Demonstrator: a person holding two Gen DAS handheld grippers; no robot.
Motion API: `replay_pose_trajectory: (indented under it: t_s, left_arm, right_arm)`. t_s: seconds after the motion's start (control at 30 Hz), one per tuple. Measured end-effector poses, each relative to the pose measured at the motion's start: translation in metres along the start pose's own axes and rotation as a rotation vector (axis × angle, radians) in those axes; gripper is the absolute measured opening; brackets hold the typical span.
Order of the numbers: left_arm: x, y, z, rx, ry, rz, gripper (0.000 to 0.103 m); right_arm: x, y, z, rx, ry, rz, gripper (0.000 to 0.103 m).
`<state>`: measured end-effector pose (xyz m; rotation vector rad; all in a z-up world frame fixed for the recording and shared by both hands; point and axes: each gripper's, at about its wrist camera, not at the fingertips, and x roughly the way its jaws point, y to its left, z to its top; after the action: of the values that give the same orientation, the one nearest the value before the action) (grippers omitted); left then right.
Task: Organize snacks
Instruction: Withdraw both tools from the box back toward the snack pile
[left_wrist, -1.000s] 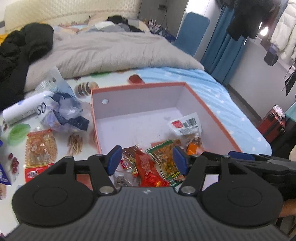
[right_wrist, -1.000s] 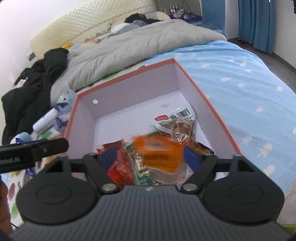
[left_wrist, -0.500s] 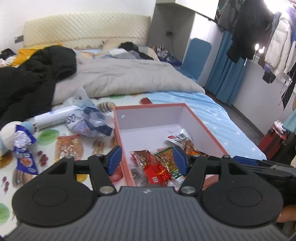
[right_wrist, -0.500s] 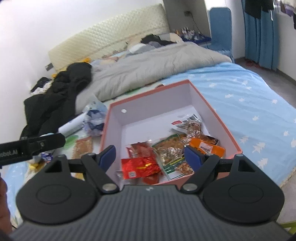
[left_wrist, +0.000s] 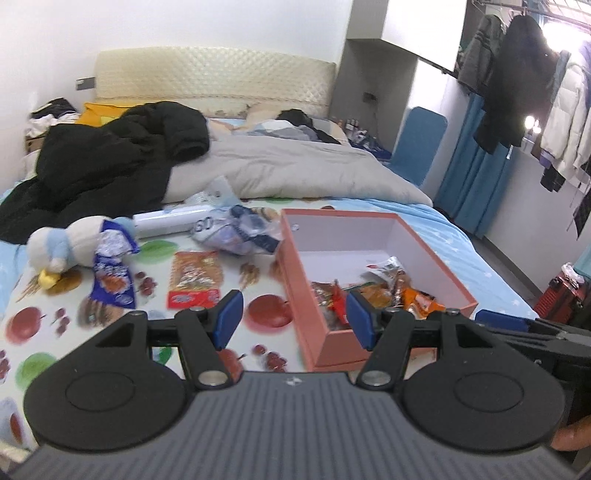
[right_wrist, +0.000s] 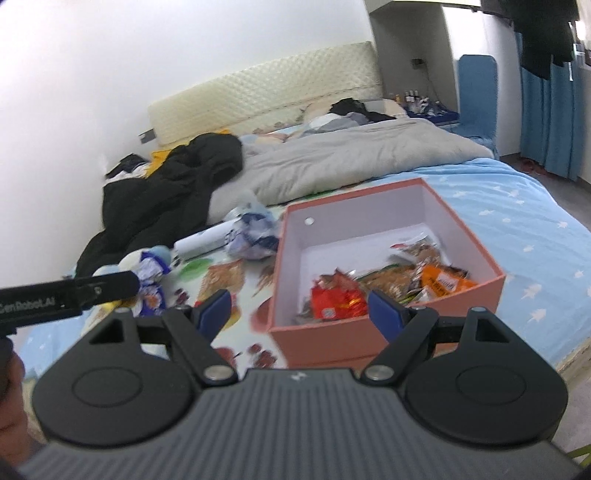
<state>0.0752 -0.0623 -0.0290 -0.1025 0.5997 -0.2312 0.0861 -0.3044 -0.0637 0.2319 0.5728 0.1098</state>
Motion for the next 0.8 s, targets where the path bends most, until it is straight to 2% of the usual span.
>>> replay_pose_trajectory:
  t_s: [0.3,0.57,0.67,0.8]
  left_arm:
    - [-0.035,0.036,-0.044,-0.071,-0.018,0.059,0.068]
    - [-0.039,0.059,-0.081,-0.121,0.007,0.110,0.069]
    - [-0.036,0.066,-0.094,-0.115,0.008,0.138,0.073]
    - [-0.028,0.083,-0.110,-0.158,0.039,0.171,0.073]
  right_arm:
    - [-0.014,0.040,-0.035,-0.053,0.002,0.095,0.083]
    - [-0.009,0.069,-0.068,-0.134,0.030,0.169,0.083]
    - [-0.008,0.077,-0.080,-0.153,0.045,0.198,0.083]
    - [-0.002,0.085,-0.095,-0.190,0.058,0.218,0.083]
